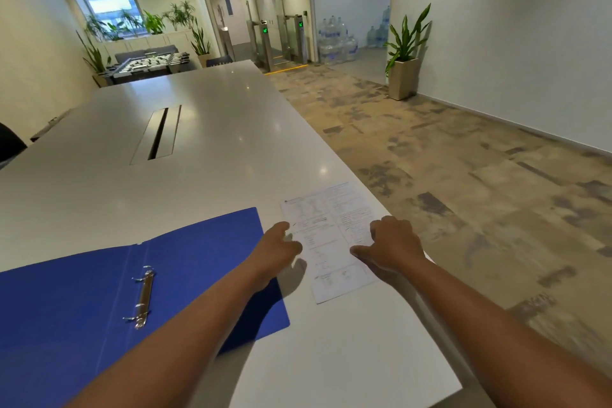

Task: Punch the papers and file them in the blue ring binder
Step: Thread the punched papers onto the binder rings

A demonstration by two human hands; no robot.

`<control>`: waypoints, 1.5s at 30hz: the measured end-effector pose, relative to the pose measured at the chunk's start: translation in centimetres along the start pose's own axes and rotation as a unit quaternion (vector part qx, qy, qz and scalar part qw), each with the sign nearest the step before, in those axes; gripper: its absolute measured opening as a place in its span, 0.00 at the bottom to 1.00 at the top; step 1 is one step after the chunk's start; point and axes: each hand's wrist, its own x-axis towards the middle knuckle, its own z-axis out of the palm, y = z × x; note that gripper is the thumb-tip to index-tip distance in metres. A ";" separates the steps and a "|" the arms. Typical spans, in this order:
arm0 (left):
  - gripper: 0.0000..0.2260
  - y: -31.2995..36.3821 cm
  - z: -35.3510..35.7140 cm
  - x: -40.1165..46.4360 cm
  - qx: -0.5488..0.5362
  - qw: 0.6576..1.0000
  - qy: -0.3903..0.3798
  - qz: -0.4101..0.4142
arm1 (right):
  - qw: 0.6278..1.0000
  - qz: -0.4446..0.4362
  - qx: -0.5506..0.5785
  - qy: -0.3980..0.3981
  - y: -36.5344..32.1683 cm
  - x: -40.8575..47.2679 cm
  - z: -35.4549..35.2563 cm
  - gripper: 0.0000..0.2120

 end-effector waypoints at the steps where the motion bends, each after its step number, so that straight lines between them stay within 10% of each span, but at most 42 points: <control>1: 0.28 0.3 0.4 0.6 -0.039 0.999 0.011 -0.037 | 1.000 -0.007 -0.007 -0.001 0.2 0.1 0.0 0.32; 6: 0.15 2.4 0.8 2.6 -0.198 0.968 0.035 -0.153 | 1.000 -0.024 -0.017 -0.002 0.4 0.3 -0.4 0.32; 12: 0.23 4.3 1.7 3.4 -0.278 0.933 0.053 -0.222 | 0.999 -0.036 -0.028 0.008 0.8 0.1 -0.2 0.31; 30: 0.07 1.9 4.6 3.1 -0.178 0.970 0.125 -0.107 | 0.997 -0.063 -0.043 0.015 1.4 -0.2 -0.3 0.31; 34: 0.18 0.9 4.4 2.9 -0.204 0.962 0.149 -0.101 | 0.997 -0.061 -0.034 -0.015 1.3 -0.4 -0.5 0.28; 45: 0.12 -1.4 -2.1 0.4 -0.207 0.963 0.124 -0.117 | 0.935 0.013 0.338 -0.104 -3.6 0.0 -0.8 0.46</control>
